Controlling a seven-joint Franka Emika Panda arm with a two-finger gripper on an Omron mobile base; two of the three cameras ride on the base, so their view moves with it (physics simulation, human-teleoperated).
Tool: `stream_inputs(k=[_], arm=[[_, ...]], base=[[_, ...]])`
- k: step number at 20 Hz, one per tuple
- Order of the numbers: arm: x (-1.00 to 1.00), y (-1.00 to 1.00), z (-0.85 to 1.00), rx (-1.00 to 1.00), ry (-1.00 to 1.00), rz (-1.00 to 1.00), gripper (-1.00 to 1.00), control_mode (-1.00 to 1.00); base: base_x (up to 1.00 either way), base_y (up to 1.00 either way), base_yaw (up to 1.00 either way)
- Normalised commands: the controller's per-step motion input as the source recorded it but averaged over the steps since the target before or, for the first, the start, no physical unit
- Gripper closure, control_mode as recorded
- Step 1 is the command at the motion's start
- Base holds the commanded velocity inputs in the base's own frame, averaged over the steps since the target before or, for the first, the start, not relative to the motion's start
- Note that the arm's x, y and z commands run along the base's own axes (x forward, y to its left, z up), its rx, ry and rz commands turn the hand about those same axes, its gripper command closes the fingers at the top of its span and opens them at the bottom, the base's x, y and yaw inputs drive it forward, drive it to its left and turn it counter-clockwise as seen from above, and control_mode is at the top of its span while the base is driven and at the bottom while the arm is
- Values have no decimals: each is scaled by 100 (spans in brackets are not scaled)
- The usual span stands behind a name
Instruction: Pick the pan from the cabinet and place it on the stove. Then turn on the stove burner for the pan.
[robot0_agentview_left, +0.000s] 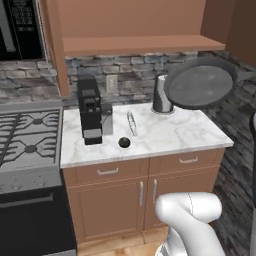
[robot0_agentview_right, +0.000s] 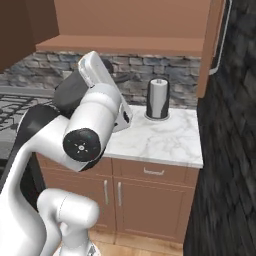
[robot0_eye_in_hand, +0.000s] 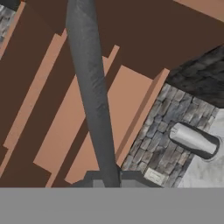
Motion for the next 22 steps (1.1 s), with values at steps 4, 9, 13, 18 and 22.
stream_inputs(k=[4, 9, 13, 18, 22], arm=[[0, 0, 0, 0, 0, 0, 100, 100], [0, 0, 0, 0, 0, 0, 100, 100], [0, 0, 0, 0, 0, 0, 100, 100], [0, 0, 0, 0, 0, 0, 100, 100], [0, 0, 0, 0, 0, 0, 100, 100]], base=[[-71, 39, 0], [-73, 47, 0], [-79, 59, 0], [-74, 67, 0], [-71, 71, 0]])
